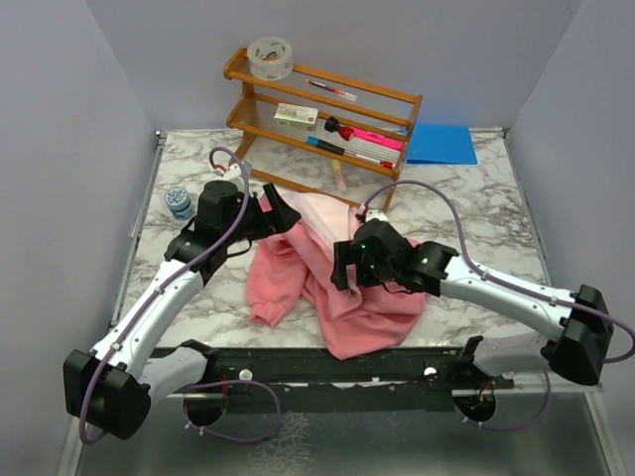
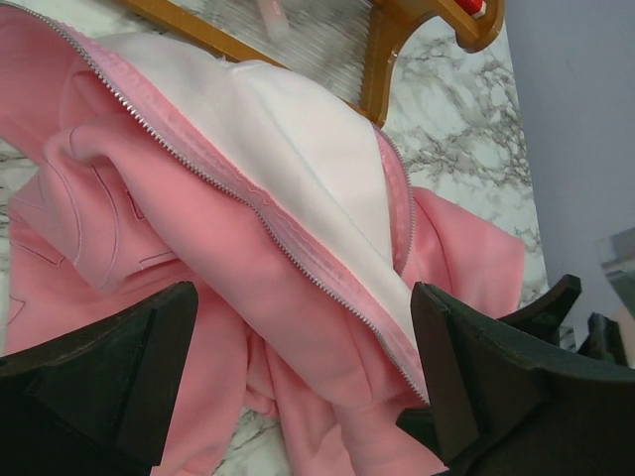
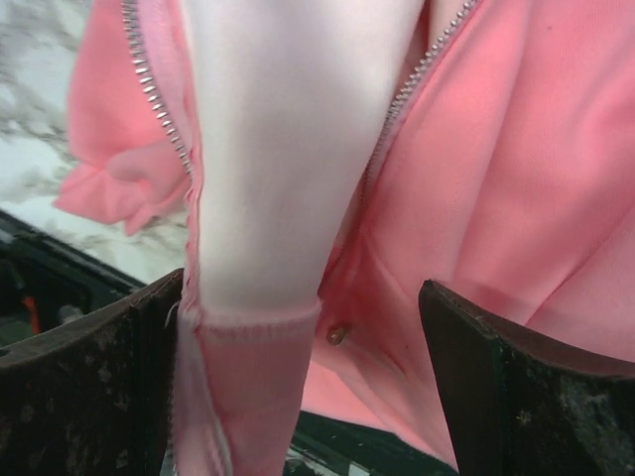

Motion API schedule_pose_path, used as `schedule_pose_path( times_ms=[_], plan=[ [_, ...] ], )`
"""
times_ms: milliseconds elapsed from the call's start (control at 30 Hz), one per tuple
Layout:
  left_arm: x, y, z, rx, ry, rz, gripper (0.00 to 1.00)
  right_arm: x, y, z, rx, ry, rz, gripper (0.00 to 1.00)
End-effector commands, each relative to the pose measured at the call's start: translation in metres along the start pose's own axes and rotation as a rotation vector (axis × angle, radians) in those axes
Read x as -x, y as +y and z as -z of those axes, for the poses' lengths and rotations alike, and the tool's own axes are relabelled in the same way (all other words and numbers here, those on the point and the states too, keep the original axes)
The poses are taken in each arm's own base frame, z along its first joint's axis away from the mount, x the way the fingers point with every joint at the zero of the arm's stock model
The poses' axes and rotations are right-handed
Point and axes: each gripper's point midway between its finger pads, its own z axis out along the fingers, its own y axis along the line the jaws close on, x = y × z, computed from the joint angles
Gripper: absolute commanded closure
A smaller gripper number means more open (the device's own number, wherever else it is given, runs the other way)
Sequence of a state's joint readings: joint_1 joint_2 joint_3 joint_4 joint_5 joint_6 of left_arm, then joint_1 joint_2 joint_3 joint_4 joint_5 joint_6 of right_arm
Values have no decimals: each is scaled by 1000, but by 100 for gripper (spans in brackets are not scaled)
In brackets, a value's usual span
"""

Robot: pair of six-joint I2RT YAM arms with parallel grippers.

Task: Zip up the jacket
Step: Pick up the jacket from the center of the board.

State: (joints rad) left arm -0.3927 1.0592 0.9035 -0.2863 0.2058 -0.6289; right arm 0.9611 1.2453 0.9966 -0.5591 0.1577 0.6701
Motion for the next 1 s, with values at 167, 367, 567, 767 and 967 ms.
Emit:
schedule_pose_path(
  times_ms=[167,367,567,767,967],
  plan=[
    [-12,10,7,-5,33,-13,5,-49,-61,-49,-297,136,72,1],
    [-11,17,9,19,31,-21,5,-52,-65,-69,-296,111,106,61],
    [3,33,18,114,-7,-59,4,13,-48,-36,-277,-65,203,99],
    [47,45,41,274,-116,-142,5,136,-7,57,-210,-459,360,100],
    [78,32,57,292,-192,-165,5,254,34,174,-218,-826,416,100]
  ],
)
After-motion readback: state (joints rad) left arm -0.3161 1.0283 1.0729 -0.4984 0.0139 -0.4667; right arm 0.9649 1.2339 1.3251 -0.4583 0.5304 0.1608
